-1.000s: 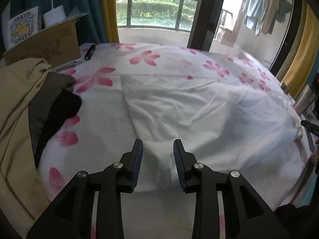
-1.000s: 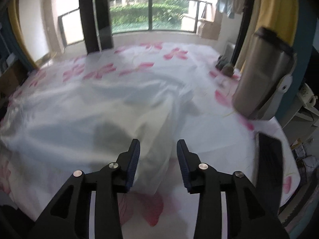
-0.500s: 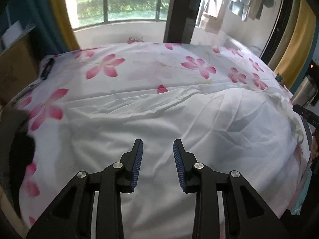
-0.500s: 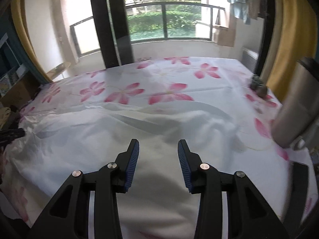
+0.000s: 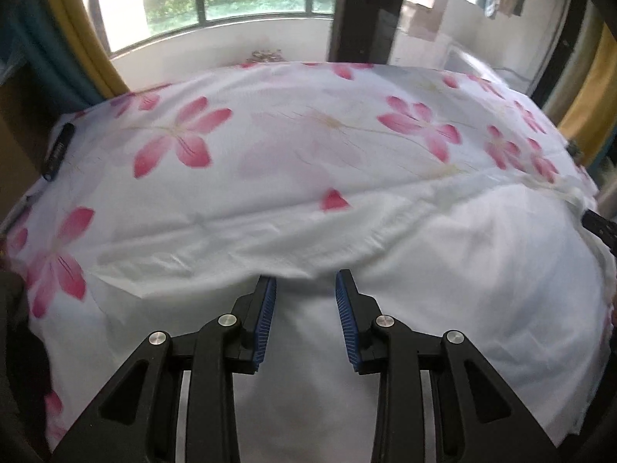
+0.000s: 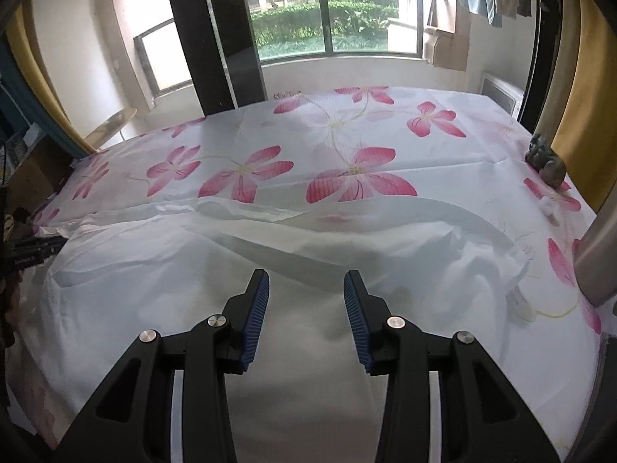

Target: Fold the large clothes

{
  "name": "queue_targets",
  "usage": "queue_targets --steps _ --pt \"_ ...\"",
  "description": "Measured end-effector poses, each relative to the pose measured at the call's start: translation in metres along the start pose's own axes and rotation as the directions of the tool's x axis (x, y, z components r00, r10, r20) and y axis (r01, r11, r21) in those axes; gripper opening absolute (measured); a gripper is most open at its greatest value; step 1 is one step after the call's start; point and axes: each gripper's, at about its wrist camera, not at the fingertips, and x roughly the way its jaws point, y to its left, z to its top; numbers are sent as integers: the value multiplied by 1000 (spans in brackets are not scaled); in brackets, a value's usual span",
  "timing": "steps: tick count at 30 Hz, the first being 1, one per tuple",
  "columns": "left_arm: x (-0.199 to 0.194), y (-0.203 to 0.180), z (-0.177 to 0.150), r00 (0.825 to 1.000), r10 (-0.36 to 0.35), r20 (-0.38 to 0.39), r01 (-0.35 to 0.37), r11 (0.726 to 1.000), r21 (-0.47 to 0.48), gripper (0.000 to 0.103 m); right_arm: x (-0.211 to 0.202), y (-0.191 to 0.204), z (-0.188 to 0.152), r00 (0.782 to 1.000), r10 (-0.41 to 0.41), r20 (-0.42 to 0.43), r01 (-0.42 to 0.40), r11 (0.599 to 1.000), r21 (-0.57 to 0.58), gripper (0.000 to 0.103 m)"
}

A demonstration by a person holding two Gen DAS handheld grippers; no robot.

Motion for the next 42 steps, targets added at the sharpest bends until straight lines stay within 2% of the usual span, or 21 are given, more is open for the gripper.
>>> queue_targets --steps 6,9,13,15,17,22,27,34,42 --pt "10 20 17 999 20 26 -20 999 -25 34 14 -3 2 999 -9 -38 9 1000 -13 40" --pt "15 25 25 995 98 35 -97 995 -19 35 19 -4 7 998 -26 -64 24 999 -23 40" --pt "20 28 34 993 102 50 -100 994 -34 35 24 -1 17 995 -53 -84 46 995 -87 40" --pt "18 25 36 994 88 65 -86 996 -36 35 27 -2 24 994 -68 -89 58 992 -109 41" --pt "13 16 36 996 39 76 -38 999 -13 35 33 -3 31 993 -68 -100 56 991 -122 42" --pt "12 -28 34 994 -97 43 91 986 140 35 52 -1 39 987 -69 -148 45 987 -157 43" --pt "32 -52 37 995 -104 -4 102 973 209 35 59 -1 51 987 -78 -141 51 981 -186 44" --pt "43 -39 53 998 -59 26 55 987 149 35 69 -15 65 985 -111 -131 90 984 -155 44" --pt "34 -19 52 998 -38 48 34 996 83 35 49 -23 58 988 -123 -97 112 987 -111 44"
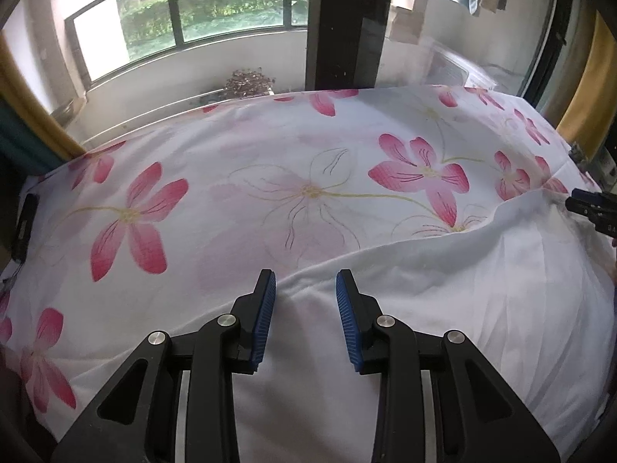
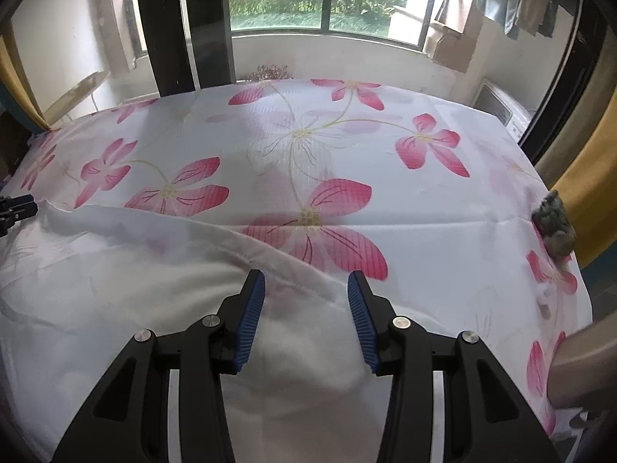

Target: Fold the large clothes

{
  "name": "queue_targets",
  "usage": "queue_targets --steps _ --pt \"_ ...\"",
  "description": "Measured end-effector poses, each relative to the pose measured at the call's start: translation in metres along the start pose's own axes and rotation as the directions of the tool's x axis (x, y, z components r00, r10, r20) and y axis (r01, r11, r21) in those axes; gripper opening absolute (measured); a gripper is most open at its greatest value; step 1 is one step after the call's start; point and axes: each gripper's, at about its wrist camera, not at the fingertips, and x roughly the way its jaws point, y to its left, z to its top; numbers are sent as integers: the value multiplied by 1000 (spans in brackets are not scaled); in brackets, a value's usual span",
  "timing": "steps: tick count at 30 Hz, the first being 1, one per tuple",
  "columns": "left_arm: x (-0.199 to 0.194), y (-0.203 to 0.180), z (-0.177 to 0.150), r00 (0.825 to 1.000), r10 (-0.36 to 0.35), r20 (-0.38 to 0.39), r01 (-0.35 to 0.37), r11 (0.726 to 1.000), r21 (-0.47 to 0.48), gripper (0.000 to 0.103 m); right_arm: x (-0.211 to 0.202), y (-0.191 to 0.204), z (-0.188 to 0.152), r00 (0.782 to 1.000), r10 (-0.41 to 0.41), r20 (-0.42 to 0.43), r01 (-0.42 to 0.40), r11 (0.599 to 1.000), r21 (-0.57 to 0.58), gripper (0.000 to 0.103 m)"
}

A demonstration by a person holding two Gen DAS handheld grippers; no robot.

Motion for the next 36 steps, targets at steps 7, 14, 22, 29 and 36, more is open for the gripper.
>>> queue_targets --steps 7,14,22,29,36 --pt "-29 -2 -20 999 -30 43 31 999 -25 35 -25 5 -19 999 18 33 -19 999 33 44" --pt "-49 -13 -46 997 -65 39 66 998 -9 35 -48 51 -32 993 91 72 -87 995 -57 44" --pt "-64 -14 -80 997 -73 24 74 997 -32 35 -55 81 -58 989 137 52 -133 989 -69 44" --pt "-77 -6 -104 998 -58 31 61 994 -85 35 -65 77 -90 995 83 47 -80 996 -49 59" --pt "-106 -16 -121 995 20 102 -12 997 -77 35 -97 64 -105 992 63 113 -64 998 4 64"
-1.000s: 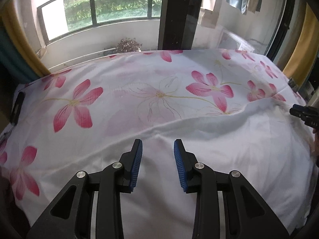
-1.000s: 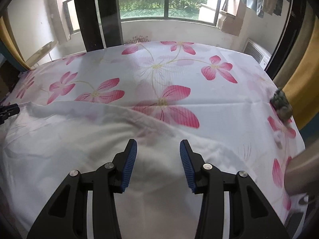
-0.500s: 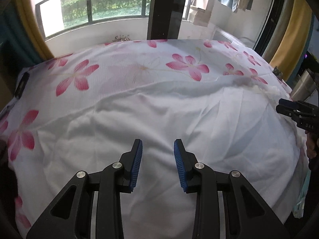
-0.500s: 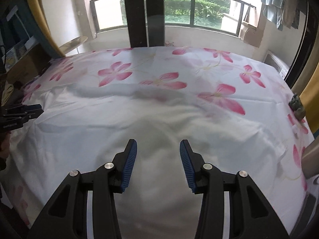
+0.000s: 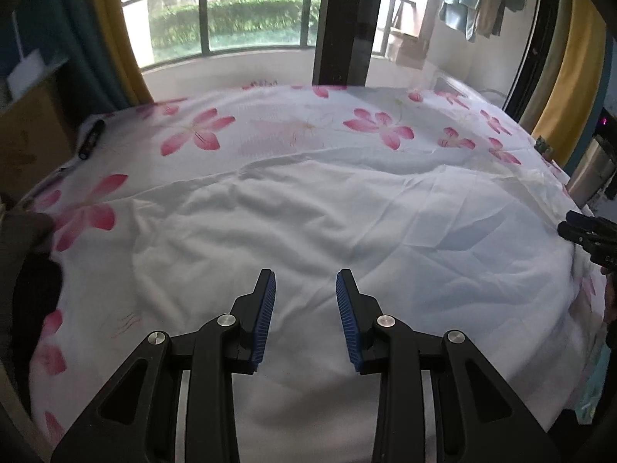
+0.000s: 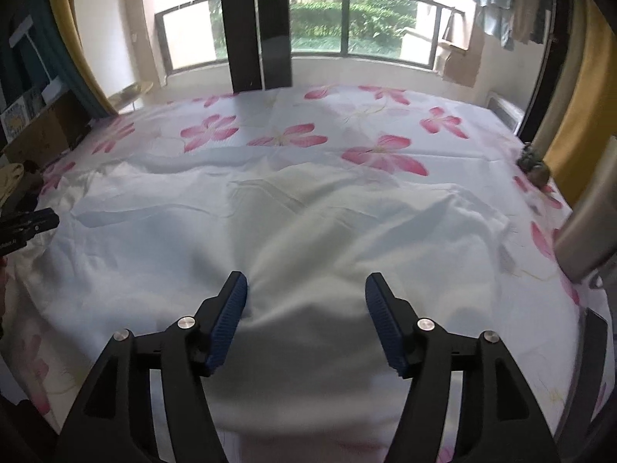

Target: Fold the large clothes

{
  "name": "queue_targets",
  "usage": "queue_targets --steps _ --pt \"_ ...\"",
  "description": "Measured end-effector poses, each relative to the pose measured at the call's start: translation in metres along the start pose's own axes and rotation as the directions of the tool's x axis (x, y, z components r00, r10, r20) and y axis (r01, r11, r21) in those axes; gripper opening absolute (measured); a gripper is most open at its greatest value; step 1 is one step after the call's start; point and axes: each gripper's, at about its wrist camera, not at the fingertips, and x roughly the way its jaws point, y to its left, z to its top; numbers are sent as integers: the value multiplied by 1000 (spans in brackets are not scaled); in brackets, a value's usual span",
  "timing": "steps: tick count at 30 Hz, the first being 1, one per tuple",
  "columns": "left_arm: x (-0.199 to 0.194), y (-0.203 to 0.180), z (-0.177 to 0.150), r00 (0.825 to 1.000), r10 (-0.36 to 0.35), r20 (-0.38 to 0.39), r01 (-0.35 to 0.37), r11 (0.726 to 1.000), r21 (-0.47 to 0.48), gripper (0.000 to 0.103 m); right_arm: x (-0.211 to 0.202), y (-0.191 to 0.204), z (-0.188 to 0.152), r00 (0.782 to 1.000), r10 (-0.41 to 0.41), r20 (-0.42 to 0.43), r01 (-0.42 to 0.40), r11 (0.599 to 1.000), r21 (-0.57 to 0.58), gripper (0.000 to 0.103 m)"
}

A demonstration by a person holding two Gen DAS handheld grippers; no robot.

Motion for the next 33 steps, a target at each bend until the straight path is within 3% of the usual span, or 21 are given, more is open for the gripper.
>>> queue_targets --steps 7,10,18,23,28,33 --pt "-22 -14 -18 999 2 45 -2 1000 6 35 -26 -11 -20 999 -27 27 26 999 28 65" --pt "-27 -21 -25 998 2 55 -2 1000 5 35 -35 -16 -33 999 -35 18 34 998 43 74" --pt "-31 -29 -38 997 60 52 -59 998 -16 35 -48 -38 -66 998 -67 -19 69 992 102 76" --pt "-37 -34 -40 995 74 72 -70 996 -48 35 -48 -39 -79 999 -18 -45 23 994 110 76" --pt "-37 -49 -39 995 59 81 -58 998 -10 35 -38 -46 -86 995 47 -84 -32 986 167 76" --pt "-31 -67 -31 995 51 89 -56 997 51 35 -29 -45 -83 995 81 -55 -69 979 192 87"
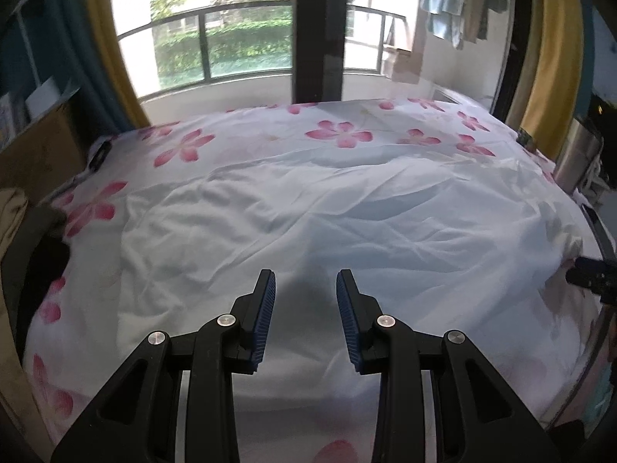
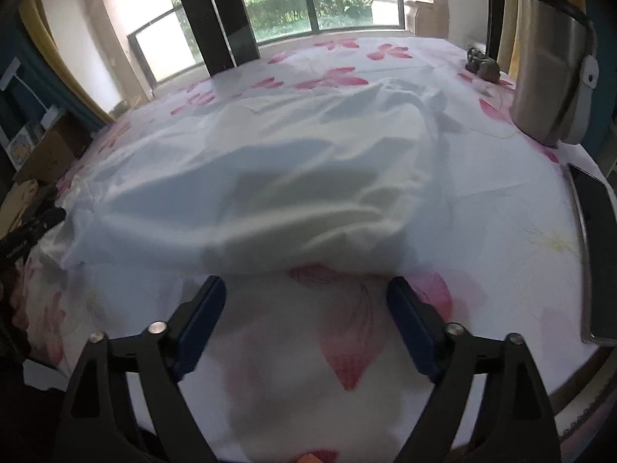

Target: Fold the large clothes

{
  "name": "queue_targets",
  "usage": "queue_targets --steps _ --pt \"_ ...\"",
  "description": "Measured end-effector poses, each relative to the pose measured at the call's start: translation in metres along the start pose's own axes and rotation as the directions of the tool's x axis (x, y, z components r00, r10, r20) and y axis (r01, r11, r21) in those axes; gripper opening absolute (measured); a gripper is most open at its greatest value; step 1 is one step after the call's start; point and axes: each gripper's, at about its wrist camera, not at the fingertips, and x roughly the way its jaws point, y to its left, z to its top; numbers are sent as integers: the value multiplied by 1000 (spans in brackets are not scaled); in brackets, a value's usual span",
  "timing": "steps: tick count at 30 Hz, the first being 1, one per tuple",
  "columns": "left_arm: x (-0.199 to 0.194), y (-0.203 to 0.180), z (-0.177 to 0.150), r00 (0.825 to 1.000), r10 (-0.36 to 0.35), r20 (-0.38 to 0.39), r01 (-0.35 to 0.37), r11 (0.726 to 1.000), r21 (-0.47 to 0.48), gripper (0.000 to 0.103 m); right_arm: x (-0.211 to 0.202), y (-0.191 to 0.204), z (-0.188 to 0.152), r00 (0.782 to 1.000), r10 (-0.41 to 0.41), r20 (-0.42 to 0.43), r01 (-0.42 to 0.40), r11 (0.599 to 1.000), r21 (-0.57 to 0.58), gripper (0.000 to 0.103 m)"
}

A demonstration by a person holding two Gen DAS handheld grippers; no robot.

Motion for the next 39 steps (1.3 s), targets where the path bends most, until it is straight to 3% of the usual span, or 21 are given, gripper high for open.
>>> queue_targets --steps 8,15,20,21,25,28,30,31,32,39 --pt "15 -14 25 1000 2 13 -2 999 32 35 18 -5 27 996 65 56 -69 994 79 95" --pt "28 -42 48 997 -73 18 72 996 45 35 37 -18 58 985 148 90 -161 975 151 95" --pt "47 -63 58 993 -118 -7 118 991 56 37 49 -14 70 967 234 102 -248 956 159 96" --pt "52 -67 59 991 -131 -17 131 990 57 42 51 -11 72 962 250 105 -265 951 157 96" --pt "78 -78 57 979 -184 -90 188 981 46 44 60 -2 77 947 303 111 -317 937 150 96" --pt "94 -81 52 975 -185 -119 189 982 23 45 65 5 79 935 336 111 -350 925 148 95" --pt "95 -82 52 978 -178 -107 181 983 21 45 70 19 80 932 351 91 -360 927 108 88" --pt "96 -83 52 979 -174 -104 177 984 20 45 71 23 80 935 345 83 -352 931 93 75" --pt "96 -83 52 980 -173 -102 175 984 19 45 74 29 80 945 318 75 -323 944 64 54" --pt "95 -87 52 979 -171 -109 176 984 32 45 73 35 83 941 326 88 -329 944 22 23"
